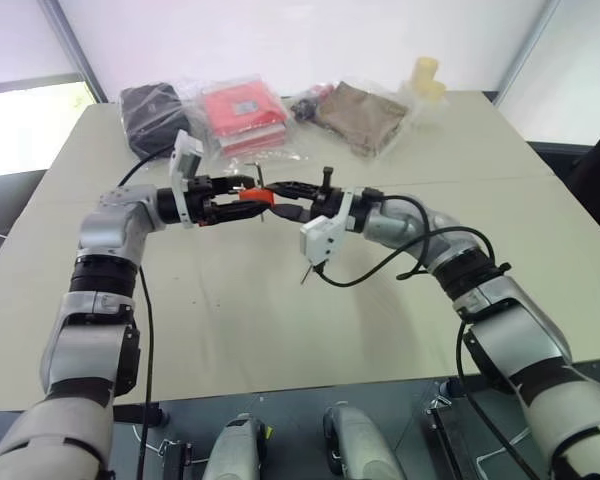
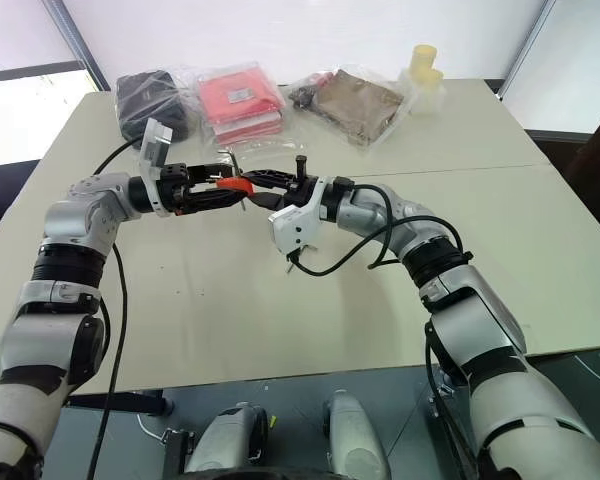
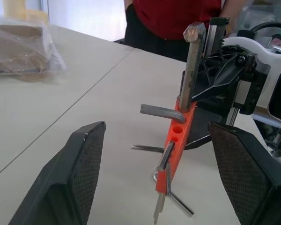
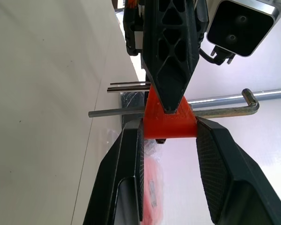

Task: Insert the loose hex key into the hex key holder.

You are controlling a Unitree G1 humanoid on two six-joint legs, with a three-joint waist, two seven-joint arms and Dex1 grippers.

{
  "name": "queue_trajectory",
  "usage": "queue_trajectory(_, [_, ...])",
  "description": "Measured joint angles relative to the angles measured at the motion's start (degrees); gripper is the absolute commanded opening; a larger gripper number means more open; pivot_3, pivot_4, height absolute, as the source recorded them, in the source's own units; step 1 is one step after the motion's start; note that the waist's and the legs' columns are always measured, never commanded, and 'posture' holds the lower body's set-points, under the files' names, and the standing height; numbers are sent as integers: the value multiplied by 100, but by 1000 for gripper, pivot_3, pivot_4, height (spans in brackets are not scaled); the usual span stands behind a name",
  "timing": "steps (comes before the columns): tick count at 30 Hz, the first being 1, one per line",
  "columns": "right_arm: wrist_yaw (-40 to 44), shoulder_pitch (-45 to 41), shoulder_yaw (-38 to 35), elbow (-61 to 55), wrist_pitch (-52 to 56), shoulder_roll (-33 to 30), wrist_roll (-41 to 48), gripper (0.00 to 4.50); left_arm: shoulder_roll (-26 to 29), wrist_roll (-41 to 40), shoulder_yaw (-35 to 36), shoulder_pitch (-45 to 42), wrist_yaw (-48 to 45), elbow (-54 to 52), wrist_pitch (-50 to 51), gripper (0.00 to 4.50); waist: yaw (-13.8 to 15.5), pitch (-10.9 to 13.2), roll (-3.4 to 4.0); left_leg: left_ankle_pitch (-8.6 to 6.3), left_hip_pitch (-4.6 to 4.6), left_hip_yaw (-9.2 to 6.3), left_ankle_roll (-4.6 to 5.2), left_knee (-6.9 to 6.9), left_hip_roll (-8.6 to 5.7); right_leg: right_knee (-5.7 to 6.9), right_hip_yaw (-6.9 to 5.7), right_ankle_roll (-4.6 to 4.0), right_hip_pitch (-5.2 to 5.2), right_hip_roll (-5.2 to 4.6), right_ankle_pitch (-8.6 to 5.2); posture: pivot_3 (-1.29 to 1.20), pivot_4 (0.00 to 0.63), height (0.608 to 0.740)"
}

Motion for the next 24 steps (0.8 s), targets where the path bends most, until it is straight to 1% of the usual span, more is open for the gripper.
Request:
queue_trajectory(1, [0,0,0,0,9,0,0,991,-1,1,-1,0,-20,0,-1,3647,0,0,0,0,0,0,0,0,0,0,0,0,0,0,0,0,150,740])
queue_trajectory(4, [-1,5,0,0,28,0,0,991,-17,2,-1,0,-55,0,-10,2816,1,0,0,0,0,0,0,0,0,0,0,0,0,0,0,0,150,740])
queue_trajectory(5, [-1,7,0,0,28,0,0,991,-25,2,-1,0,-58,1,-10,2413,1,0,0,0,0,0,0,0,0,0,0,0,0,0,0,0,150,740])
queue_trajectory(9, [4,24,0,-5,66,-1,-9,991,-104,-10,-19,0,-191,5,-23,343,1,0,0,0,0,0,0,0,0,0,0,0,0,0,0,0,150,740])
queue_trajectory(10, [19,28,3,-5,88,13,-16,991,-149,-6,-36,-2,-181,2,-42,25,3,0,0,0,0,0,0,1,0,0,0,0,0,0,0,0,150,740])
queue_trajectory(21, [45,57,3,-8,161,39,-7,991,-176,59,-49,-1,-159,82,-255,25,4,1,-1,0,-1,0,0,1,0,0,0,0,0,0,0,0,150,740])
queue_trajectory(24, [64,100,-4,-24,161,39,33,2490,-186,95,-42,-1,-86,139,-297,0,4,1,-2,0,-1,0,0,1,0,0,0,0,0,0,0,0,150,740])
